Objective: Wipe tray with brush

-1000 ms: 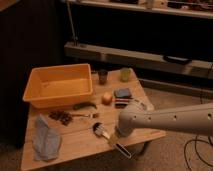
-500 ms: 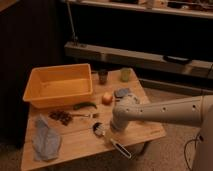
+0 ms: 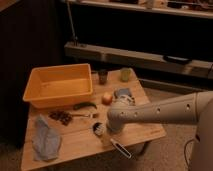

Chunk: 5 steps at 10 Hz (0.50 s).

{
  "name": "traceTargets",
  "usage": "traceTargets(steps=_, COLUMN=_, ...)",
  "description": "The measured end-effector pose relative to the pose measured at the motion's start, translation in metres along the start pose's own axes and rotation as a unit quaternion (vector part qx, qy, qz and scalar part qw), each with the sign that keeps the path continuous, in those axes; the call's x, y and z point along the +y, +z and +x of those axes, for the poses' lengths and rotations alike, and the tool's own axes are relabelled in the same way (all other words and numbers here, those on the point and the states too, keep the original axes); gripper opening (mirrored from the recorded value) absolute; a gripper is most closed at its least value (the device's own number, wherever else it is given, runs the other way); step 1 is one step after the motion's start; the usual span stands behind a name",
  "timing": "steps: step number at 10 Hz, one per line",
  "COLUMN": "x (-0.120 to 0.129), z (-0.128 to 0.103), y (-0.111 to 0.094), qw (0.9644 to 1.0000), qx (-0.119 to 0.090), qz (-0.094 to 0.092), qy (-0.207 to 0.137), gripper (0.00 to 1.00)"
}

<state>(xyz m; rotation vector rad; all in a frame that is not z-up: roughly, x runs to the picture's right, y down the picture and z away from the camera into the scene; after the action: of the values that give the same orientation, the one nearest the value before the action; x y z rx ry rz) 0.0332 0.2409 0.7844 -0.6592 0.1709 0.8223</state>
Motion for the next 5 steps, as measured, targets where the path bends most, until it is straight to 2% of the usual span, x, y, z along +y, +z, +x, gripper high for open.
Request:
traceTargets(steps=3, x=0.006, z=0.008, y=0.001, qw=0.9999, qx=0.007, qz=0.003, qy=-0.009, gripper=0.8)
traceTargets(steps=5, x=0.013, z=0.009, y=0.007, qw=0.9998, qx=0.01, qz=-0.008, qy=-0.017, gripper=0.8)
